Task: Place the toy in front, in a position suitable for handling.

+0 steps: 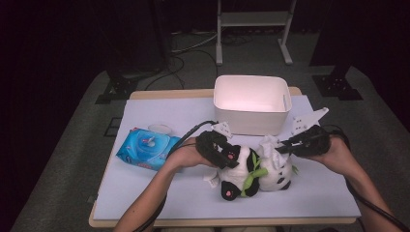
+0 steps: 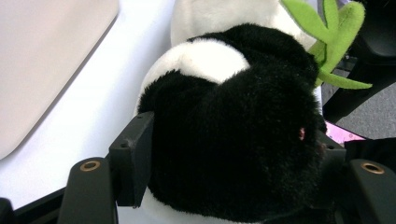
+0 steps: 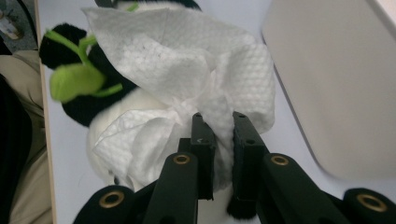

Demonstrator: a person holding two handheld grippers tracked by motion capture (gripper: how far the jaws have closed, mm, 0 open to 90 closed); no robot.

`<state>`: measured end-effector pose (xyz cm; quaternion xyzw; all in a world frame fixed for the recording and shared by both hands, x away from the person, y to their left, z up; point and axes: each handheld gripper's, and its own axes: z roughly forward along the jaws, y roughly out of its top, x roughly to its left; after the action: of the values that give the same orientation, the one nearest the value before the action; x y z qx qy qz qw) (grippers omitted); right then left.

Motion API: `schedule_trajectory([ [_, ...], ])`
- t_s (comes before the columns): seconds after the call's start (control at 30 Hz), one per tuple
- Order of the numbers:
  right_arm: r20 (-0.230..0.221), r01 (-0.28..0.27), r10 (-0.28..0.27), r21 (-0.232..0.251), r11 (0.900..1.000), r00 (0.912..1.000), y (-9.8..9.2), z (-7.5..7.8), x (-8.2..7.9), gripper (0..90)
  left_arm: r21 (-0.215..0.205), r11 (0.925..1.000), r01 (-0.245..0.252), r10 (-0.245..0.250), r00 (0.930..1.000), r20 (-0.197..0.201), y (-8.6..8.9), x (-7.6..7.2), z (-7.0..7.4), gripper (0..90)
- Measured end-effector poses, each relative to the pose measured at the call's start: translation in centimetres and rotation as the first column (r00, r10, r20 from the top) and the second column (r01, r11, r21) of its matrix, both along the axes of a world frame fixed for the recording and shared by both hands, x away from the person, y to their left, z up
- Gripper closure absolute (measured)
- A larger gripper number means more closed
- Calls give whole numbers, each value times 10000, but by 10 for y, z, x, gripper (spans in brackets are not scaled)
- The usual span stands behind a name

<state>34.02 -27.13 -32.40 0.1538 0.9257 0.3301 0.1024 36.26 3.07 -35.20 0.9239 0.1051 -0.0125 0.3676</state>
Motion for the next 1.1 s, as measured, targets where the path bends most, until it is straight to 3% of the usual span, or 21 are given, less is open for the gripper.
schedule_trajectory([
  [0.3, -424, 552, -553, -29, 9985, 9976, -29, -15, -4, 804, -16, 10000, 83, -83, 10000, -53, 1, 1, 0, 319],
  [0.67, -597, 842, -841, -12, 9965, 9947, -40, -21, -4, 803, -70, 9997, 219, -220, 9997, -99, 4, 3, 2, 339],
  [0.87, -571, 756, -752, 47, 9971, 9955, -37, -19, -4, 803, -114, 9996, 273, -274, 9996, -122, 3, 3, 2, 337],
  [1.1, -280, 314, -317, -115, 9994, 9991, -17, -10, 1, 803, -168, 9992, 351, -353, 9993, -92, 3, 5, 4, 343],
])
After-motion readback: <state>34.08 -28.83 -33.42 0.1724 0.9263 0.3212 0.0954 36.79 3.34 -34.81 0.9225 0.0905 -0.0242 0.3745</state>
